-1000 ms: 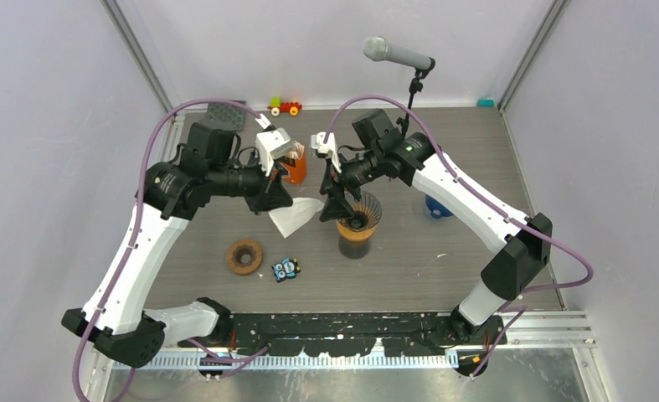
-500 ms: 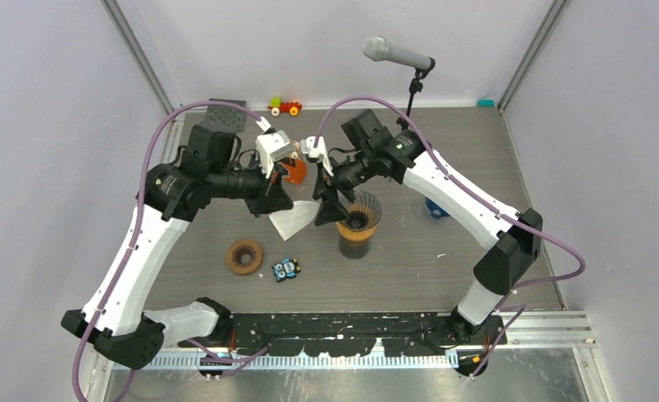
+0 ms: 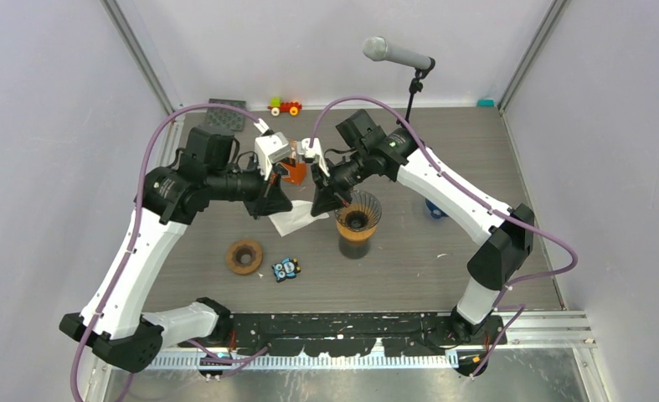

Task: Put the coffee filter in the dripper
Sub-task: Place the coffee filter in the coffee dripper.

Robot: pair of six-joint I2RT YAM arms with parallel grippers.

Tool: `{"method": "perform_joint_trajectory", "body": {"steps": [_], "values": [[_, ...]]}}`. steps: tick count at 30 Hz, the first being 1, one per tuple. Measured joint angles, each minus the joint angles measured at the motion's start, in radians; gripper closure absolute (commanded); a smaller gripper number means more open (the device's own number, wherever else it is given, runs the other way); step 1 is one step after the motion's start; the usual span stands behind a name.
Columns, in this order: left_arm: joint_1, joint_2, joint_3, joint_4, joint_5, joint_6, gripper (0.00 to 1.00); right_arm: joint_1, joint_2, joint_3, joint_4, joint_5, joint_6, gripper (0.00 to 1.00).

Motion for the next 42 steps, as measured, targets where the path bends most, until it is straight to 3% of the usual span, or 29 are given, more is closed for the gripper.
{"method": "perform_joint_trajectory", "body": {"steps": [4, 9, 15, 24, 32, 42], "values": [[0.000, -0.003, -0.002, 0.002, -0.004, 0.001, 0.99, 0.000, 0.000, -0.001, 0.000, 0.000, 0.002, 0.99], [0.000, -0.005, -0.001, 0.006, -0.014, 0.023, 0.73, 0.000, -0.020, -0.036, 0.011, 0.003, 0.014, 1.00], [0.000, -0.016, 0.000, 0.012, -0.029, 0.075, 0.58, 0.000, -0.098, -0.105, 0.040, 0.045, 0.048, 0.99], [0.000, -0.053, 0.000, 0.077, 0.001, 0.149, 0.54, 0.008, -0.230, -0.180, 0.062, 0.145, 0.041, 0.99], [0.000, 0.007, 0.019, 0.150, 0.059, 0.024, 0.49, 0.060, -0.335, -0.258, 0.045, 0.293, -0.052, 1.00], [-0.021, 0.040, -0.064, 0.234, 0.173, -0.029, 0.48, 0.063, -0.394, -0.290, 0.032, 0.343, -0.100, 0.99]]}}
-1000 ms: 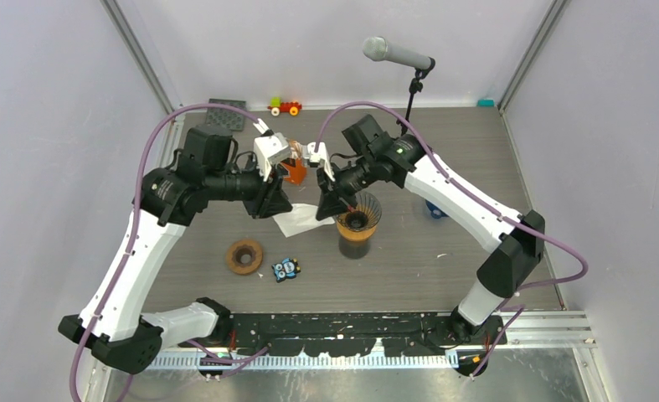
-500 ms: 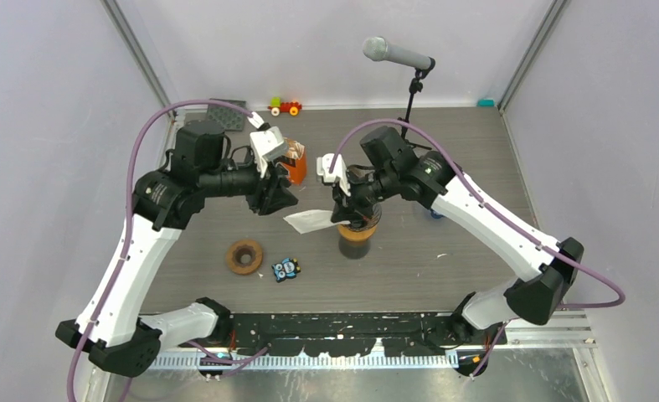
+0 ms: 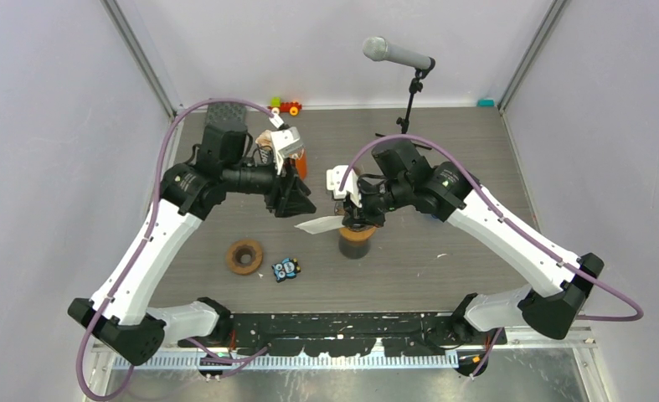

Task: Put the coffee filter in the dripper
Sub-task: Place the coffee filter in the coffee dripper.

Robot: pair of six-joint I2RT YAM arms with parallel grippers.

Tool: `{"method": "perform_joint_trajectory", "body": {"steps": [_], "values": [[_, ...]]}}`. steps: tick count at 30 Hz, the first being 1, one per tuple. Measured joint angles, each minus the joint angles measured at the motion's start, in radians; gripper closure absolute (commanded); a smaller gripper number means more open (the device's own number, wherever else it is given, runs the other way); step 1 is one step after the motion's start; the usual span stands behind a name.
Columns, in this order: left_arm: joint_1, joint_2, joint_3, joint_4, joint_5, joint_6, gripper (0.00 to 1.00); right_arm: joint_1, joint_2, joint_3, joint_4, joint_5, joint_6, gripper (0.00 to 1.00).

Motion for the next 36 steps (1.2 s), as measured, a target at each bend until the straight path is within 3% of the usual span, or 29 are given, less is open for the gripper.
{"method": "perform_joint_trajectory", "body": {"steps": [36], "values": [[-0.098, -0.009, -0.140, 0.053, -0.054, 0.105, 0.48, 0.000, 0.025, 0.000, -0.051, -0.014, -0.008, 0.99]]}}
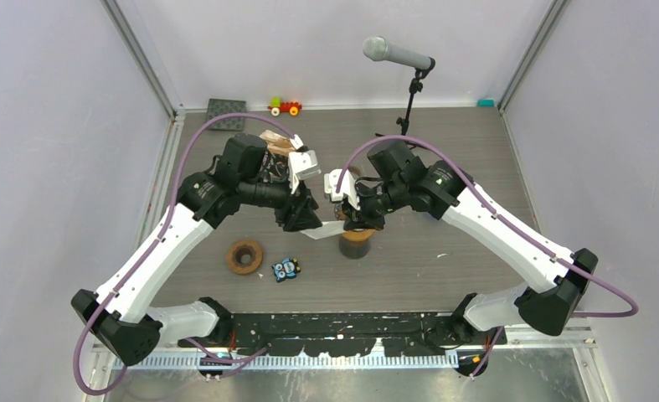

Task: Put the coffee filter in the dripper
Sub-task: Place the coffee filter in the coffee dripper.

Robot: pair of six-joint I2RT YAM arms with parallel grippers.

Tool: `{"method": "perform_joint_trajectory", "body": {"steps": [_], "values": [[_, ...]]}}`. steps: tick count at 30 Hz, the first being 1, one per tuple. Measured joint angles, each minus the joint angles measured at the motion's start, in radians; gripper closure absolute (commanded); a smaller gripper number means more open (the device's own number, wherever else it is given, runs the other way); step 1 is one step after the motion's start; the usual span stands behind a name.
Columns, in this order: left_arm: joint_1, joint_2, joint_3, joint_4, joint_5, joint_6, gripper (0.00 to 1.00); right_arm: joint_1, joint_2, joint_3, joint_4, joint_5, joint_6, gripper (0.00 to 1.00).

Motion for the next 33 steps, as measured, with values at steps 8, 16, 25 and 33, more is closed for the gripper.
{"method": "perform_joint_trajectory", "body": {"steps": [8, 16, 25, 33], "values": [[-0.002, -0.012, 0.006, -0.016, -0.010, 0.011, 0.46, 0.000, 0.012, 0.000, -0.002, 0.011, -0.012, 0.99], [-0.004, -0.019, 0.015, -0.030, -0.010, 0.031, 0.46, 0.000, 0.023, 0.000, -0.003, 0.023, -0.019, 0.99], [-0.004, -0.014, 0.015, -0.031, -0.009, 0.033, 0.45, 0.000, 0.023, 0.000, -0.003, 0.023, -0.019, 0.99], [-0.004, -0.011, 0.010, -0.031, 0.001, 0.034, 0.45, 0.000, 0.023, 0.000, -0.003, 0.023, -0.018, 1.00]]}}
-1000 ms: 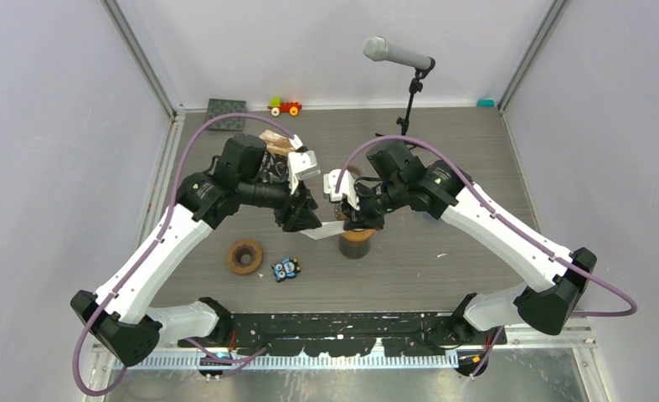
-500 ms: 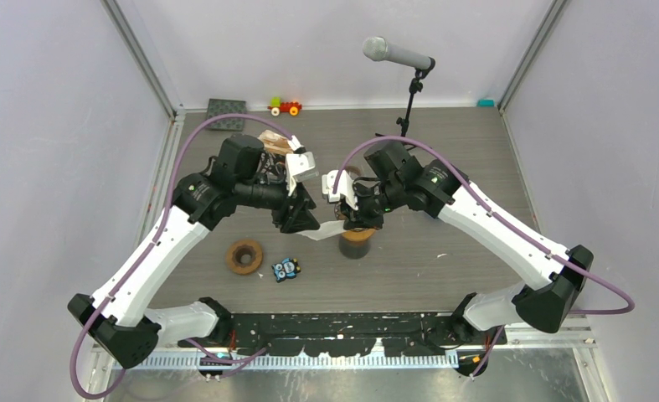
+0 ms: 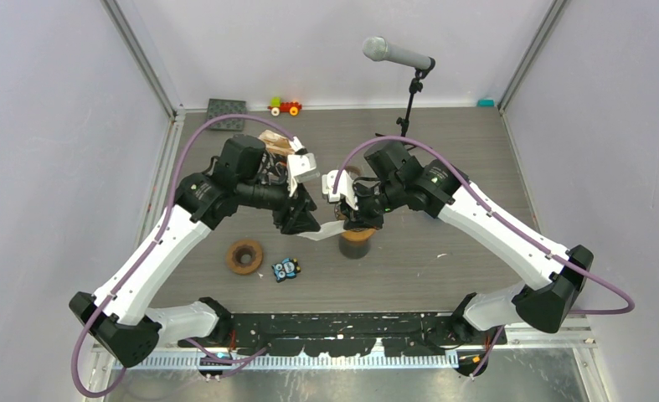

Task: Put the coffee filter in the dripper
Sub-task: Place the coffee filter in the coffee dripper.

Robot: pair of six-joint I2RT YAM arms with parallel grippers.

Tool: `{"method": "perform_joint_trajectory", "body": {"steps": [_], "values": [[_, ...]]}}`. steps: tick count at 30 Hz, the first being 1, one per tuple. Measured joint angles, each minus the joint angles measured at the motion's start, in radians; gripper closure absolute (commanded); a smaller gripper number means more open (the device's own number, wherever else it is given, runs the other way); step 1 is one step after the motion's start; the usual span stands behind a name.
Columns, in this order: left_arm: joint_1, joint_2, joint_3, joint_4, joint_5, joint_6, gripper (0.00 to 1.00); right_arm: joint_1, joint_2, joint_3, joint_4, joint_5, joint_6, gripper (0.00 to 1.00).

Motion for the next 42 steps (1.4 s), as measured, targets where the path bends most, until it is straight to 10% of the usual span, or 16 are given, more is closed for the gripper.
{"method": "perform_joint_trajectory", "body": {"steps": [42], "values": [[0.000, 0.034, -0.090, 0.092, 0.017, -0.078, 0.42, 0.000, 0.016, 0.000, 0.000, 0.014, 0.005, 0.99]]}}
